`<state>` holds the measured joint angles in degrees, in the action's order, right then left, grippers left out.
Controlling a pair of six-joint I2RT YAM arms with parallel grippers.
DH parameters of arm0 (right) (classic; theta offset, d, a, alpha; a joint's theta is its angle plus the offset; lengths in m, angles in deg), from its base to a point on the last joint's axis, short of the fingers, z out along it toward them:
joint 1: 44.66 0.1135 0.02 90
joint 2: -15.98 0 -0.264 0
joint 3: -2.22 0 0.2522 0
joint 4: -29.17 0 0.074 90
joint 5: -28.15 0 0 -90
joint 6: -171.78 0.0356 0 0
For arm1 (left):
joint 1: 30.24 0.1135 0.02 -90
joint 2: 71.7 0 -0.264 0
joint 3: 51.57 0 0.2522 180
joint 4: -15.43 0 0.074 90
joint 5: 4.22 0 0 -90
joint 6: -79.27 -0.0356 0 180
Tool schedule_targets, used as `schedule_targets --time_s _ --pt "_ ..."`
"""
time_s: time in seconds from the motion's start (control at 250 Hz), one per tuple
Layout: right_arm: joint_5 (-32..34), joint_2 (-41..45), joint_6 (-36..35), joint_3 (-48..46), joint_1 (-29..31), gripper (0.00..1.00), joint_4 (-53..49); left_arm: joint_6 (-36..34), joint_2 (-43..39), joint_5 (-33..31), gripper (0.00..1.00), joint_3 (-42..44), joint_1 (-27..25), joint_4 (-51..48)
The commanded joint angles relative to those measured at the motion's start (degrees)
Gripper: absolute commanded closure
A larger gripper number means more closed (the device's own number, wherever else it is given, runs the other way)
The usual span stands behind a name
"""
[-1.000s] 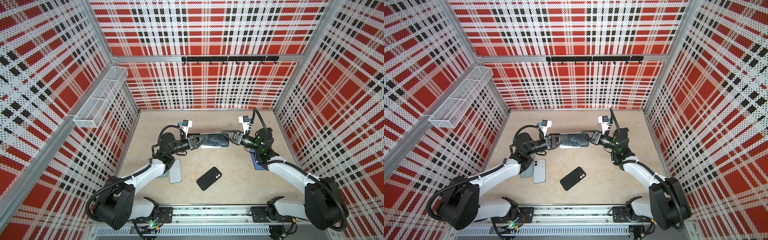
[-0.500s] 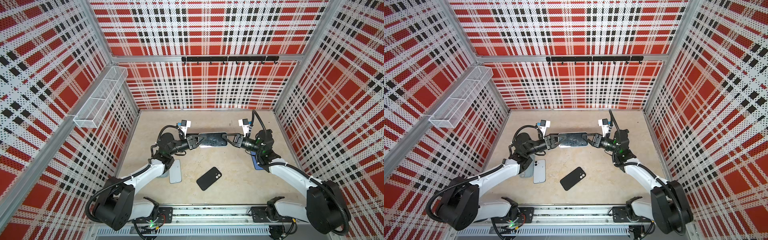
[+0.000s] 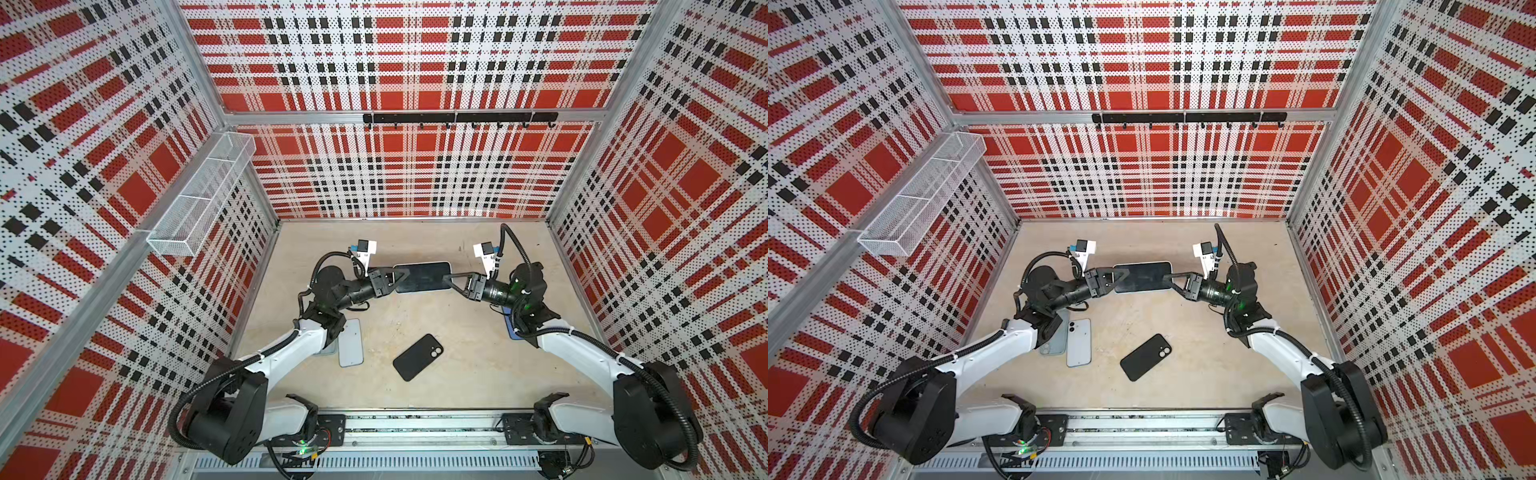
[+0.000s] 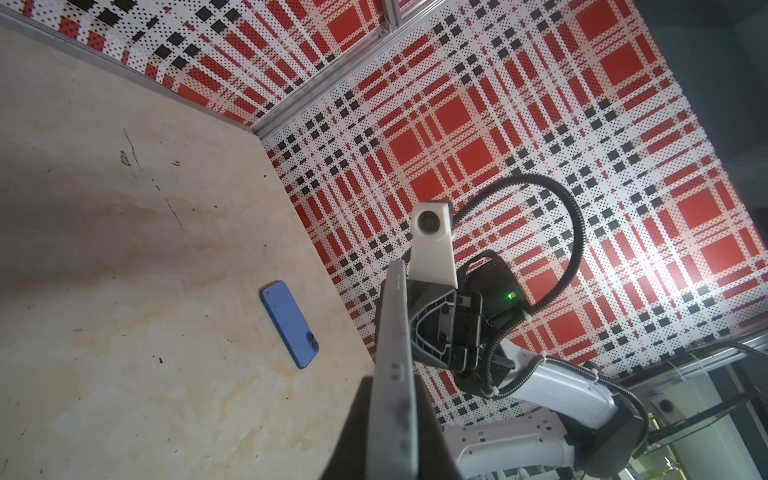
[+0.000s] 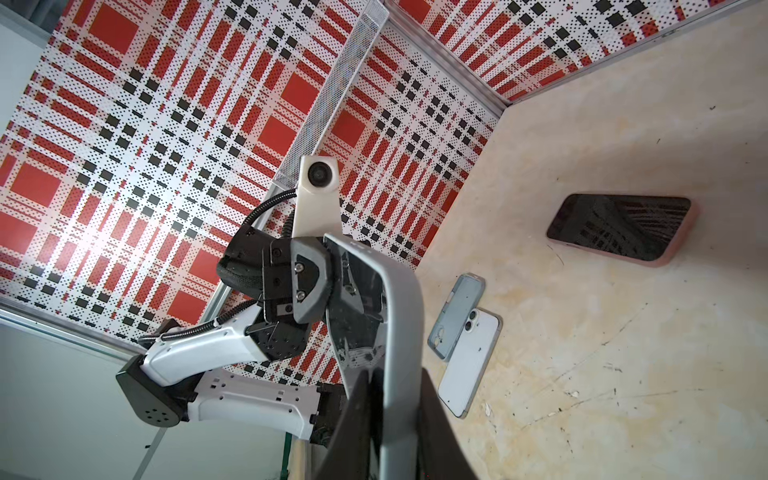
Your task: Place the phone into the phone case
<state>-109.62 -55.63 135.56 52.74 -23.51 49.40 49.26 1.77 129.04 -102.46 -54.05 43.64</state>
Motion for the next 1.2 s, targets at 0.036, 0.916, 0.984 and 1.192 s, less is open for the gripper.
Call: schedule_targets --time_s 0.036,0.916,0.984,1.192 --pt "1.4 -1.1 0.7 2.0 0.4 0.97 -0.6 -2.2 -2.2 -1.3 0.81 0.8 0.3 3.2" --pt "27.6 -30.3 9.8 11.9 16.1 1.0 8.1 -23.6 -28.4 -36.6 0.21 0.1 12.3 -55.2" --pt "28.9 -34.1 10.7 14.2 17.1 1.0 9.0 -23.4 -29.1 -36.4 0.21 0.8 12.4 -55.6" --pt "28.9 -43.7 14.5 21.2 18.5 1.0 9.7 -23.2 -30.6 -36.1 0.2 1.9 12.5 -56.3"
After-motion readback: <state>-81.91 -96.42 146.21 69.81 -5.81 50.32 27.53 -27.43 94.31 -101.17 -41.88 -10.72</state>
